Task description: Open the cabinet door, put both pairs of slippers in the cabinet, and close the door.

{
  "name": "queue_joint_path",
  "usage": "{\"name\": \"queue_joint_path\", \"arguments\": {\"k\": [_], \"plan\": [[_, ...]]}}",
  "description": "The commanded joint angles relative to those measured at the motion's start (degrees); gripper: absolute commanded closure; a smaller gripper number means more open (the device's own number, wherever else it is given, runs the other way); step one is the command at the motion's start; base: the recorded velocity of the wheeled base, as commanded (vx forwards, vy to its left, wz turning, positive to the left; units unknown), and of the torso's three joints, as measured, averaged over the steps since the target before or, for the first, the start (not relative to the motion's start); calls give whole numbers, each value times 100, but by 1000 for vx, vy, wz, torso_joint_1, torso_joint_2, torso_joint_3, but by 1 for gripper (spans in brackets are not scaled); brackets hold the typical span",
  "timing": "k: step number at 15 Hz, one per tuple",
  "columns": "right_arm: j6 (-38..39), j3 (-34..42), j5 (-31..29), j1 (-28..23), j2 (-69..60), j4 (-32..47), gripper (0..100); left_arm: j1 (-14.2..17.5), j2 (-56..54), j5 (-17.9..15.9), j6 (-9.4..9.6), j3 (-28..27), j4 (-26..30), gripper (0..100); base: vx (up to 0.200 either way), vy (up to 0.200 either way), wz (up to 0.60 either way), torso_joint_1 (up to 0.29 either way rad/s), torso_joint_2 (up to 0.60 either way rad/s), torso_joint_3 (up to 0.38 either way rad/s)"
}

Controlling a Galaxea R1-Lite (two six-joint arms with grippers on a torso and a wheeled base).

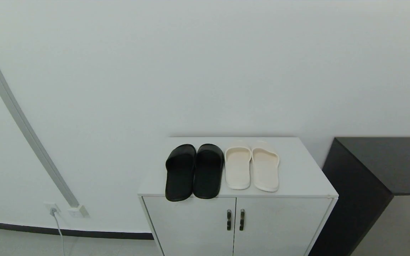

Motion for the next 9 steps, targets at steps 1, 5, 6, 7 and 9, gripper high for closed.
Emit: {"name": "queue_joint_path", "arguments": {"k": [1, 5, 6, 7, 9], "plan": [[452, -1323, 152, 42, 1446, 207, 0, 0, 7, 3, 0, 1, 0, 100, 0, 0, 0, 0, 0, 0], [-146, -1024, 785, 411, 3670, -575, 0, 0, 7, -5, 18, 1, 0, 100, 0, 0, 0, 0, 0, 0], [-119, -1024, 776, 578, 4144, -882, 0, 0, 7, -5, 18, 1, 9, 100, 0, 0, 0, 0, 0, 0], [-119, -1024, 776, 719, 4549, -1225, 0, 0, 7, -5, 18, 1, 0, 100, 0, 0, 0, 0, 0, 0], [-102, -1042, 732, 1018, 5129, -1709, 0, 0, 7, -5, 18, 1, 0, 100, 0, 0, 0, 0, 0, 0]]}}
